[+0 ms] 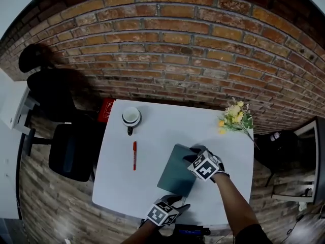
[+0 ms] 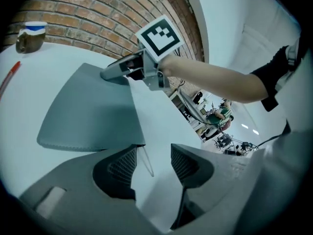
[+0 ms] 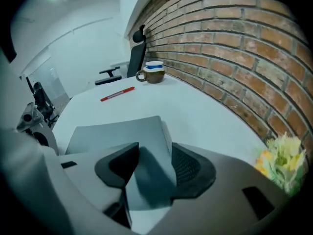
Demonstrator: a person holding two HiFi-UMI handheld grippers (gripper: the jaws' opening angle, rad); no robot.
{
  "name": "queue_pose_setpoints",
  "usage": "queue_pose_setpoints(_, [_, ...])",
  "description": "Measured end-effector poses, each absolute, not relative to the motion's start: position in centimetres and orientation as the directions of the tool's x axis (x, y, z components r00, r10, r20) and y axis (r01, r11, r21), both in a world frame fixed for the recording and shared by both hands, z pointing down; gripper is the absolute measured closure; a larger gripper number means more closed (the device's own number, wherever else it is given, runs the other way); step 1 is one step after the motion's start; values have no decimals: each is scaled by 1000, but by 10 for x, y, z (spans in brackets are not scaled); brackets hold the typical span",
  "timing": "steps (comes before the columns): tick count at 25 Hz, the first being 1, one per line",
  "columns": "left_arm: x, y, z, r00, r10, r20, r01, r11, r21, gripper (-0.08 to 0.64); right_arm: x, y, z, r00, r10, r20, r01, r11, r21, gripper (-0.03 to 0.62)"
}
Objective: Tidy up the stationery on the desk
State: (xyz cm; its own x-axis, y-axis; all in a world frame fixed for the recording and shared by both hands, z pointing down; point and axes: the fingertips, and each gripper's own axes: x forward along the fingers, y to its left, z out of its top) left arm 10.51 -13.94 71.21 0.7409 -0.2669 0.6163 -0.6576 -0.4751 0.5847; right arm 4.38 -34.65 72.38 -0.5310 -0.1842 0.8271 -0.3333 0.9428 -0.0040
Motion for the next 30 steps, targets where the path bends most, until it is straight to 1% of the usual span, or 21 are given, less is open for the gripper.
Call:
queue_pose_setpoints(6, [137, -148, 711, 781, -250, 572, -613, -481, 627, 339, 21, -342, 723, -502, -147, 852, -182, 981, 62, 383])
queue_pose_setpoints(8, [144, -155, 709, 788, -253, 561, -604, -491, 628, 341, 18, -342, 723, -489, -137, 861, -165, 984, 63, 382])
queue_pose_setpoints(9, [147, -157, 707, 792, -248, 557, -597, -501, 627, 342, 18, -343, 722, -492, -146, 858, -180, 982, 63, 382])
queue_pose_setpoints(10, [149, -157, 705, 800, -238, 551, -586, -512, 628, 342, 18, -345, 718, -504, -163, 848, -208, 976, 65, 369])
queue_pose_setpoints(13, [146, -153, 696, 822, -223, 524, -549, -555, 625, 342, 22, -342, 701, -558, -216, 801, -309, 950, 41, 368])
queue_pose_setpoints(15, [136, -149, 691, 826, -238, 511, -543, -578, 609, 348, 27, -331, 694, -586, -230, 777, -363, 932, 2, 370])
queue_pose_setpoints(17, [123, -147, 685, 825, -266, 499, -549, -591, 592, 360, 33, -315, 690, -614, -234, 754, -412, 910, -54, 384])
queue_pose_setpoints(18, [116, -146, 681, 822, -283, 494, -554, -595, 582, 374, 37, -305, 687, -627, -232, 743, -438, 895, -90, 396])
queue_pose_setpoints(21, [92, -144, 668, 802, -352, 482, -588, -601, 541, 458, 51, -271, 679, -656, -228, 719, -500, 845, -188, 439])
queue_pose_setpoints(22, [83, -144, 664, 792, -379, 479, -604, -599, 525, 487, 56, -261, 675, -660, -240, 711, -518, 832, -200, 455])
queue_pose_setpoints(24, [66, -147, 657, 770, -428, 474, -634, -593, 495, 516, 68, -246, 665, -661, -293, 691, -562, 804, -196, 499])
queue_pose_setpoints(27, [43, -152, 647, 740, -488, 462, -671, -580, 462, 541, 86, -233, 645, -648, -392, 653, -637, 749, -182, 574])
queue_pose_setpoints(30, [23, -157, 641, 712, -522, 471, -701, -566, 433, 548, 102, -221, 635, -625, -459, 631, -700, 687, -195, 583])
